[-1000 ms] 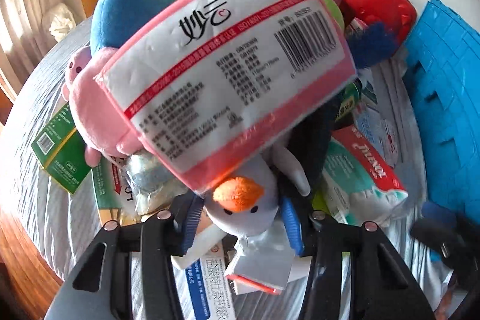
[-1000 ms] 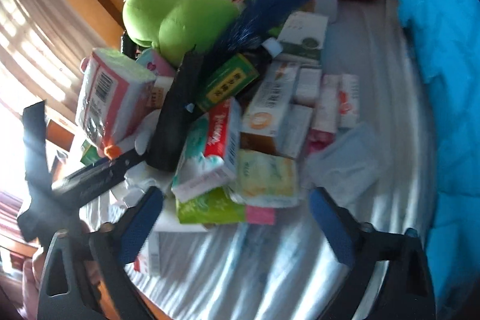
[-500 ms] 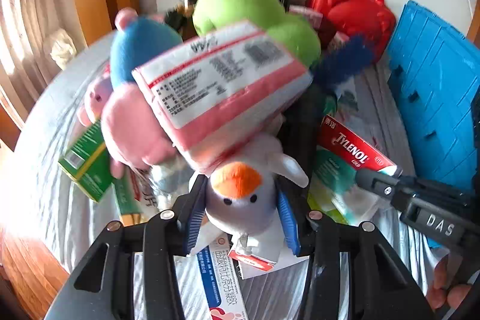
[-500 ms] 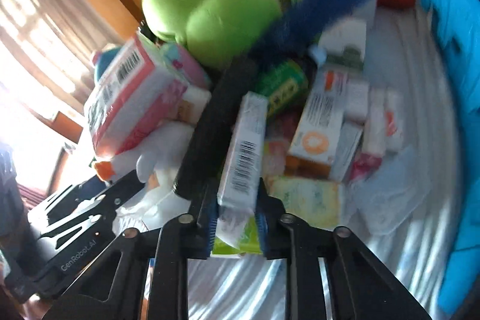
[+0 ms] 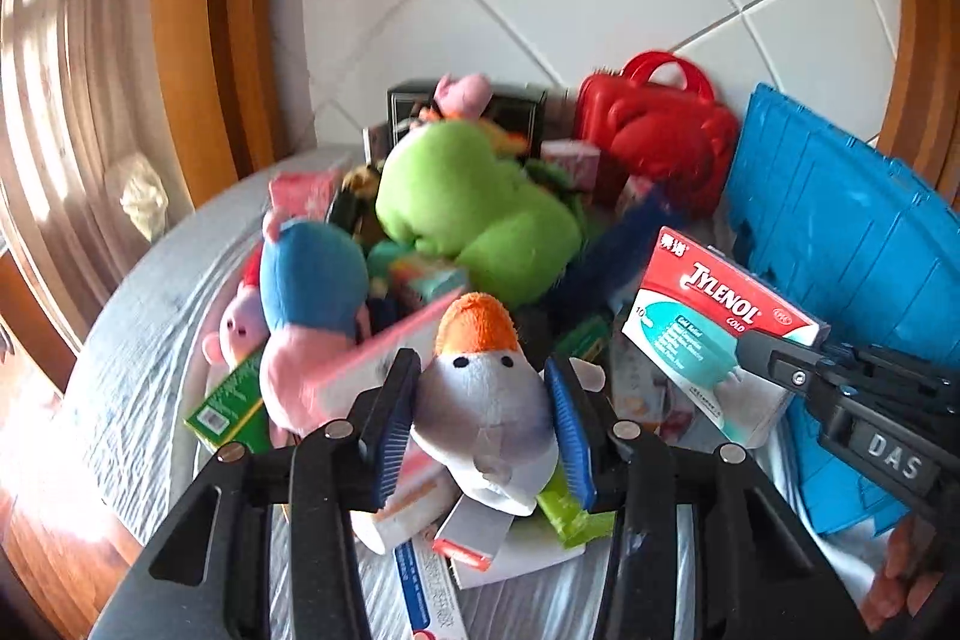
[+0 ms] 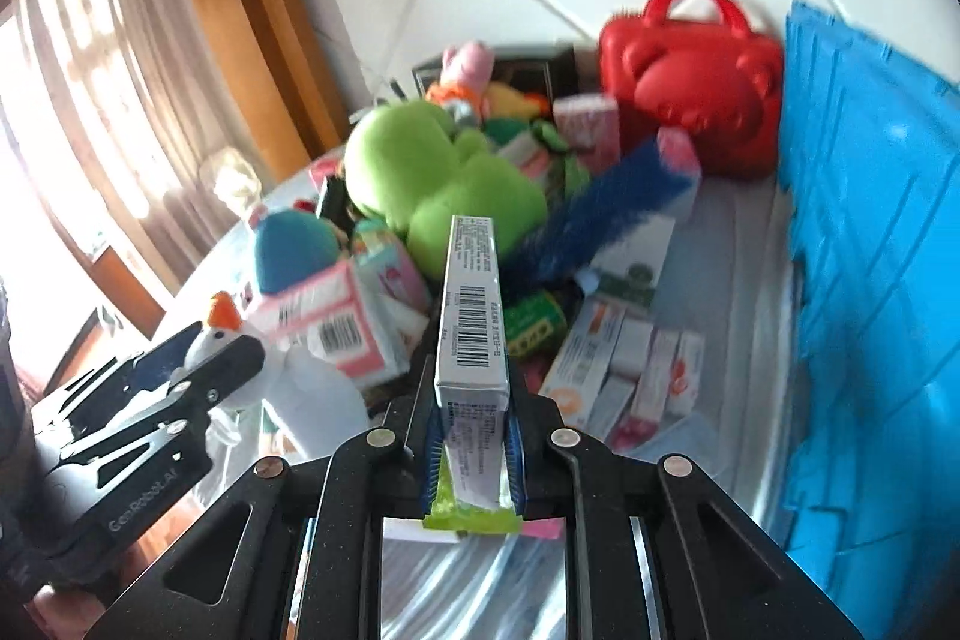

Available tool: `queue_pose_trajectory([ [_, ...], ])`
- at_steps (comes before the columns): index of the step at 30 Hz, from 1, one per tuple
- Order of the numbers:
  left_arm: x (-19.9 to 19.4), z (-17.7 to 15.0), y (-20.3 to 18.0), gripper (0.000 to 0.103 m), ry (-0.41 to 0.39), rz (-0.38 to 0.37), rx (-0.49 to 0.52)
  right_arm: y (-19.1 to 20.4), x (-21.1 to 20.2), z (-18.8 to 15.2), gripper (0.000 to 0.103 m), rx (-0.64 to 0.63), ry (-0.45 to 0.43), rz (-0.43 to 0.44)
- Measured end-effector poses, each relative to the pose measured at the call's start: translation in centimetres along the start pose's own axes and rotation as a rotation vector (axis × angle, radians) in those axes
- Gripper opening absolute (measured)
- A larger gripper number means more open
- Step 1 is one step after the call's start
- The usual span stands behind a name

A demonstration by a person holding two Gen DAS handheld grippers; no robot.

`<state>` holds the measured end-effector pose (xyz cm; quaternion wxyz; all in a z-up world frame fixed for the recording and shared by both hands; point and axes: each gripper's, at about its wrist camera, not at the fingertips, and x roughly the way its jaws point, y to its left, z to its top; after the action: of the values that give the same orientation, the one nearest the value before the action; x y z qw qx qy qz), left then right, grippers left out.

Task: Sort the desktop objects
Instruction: 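Grasp the white duck plush with the left tool while the right tool grasps a long white box, then carry the duck plush and white box into the blue crate and release both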

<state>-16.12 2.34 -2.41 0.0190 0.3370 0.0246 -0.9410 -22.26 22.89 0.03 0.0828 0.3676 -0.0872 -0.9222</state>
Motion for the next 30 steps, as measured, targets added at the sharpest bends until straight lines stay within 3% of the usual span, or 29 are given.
queue_pose_trajectory([
  [11,-4.8,2.7,-3.9,0.042,-0.139,-0.039,0.053,-1.0,-7.2,1.6,0.017,-0.013,-0.166,-0.054],
  [19,-9.7,6.0,-8.6,0.042,-0.277,-0.121,0.101,-2.6,-14.0,2.6,0.017,-0.003,-0.315,-0.132],
  [30,-15.6,9.3,-18.8,0.042,-0.431,-0.264,0.206,-10.1,-23.7,2.2,0.017,0.089,-0.489,-0.332],
])
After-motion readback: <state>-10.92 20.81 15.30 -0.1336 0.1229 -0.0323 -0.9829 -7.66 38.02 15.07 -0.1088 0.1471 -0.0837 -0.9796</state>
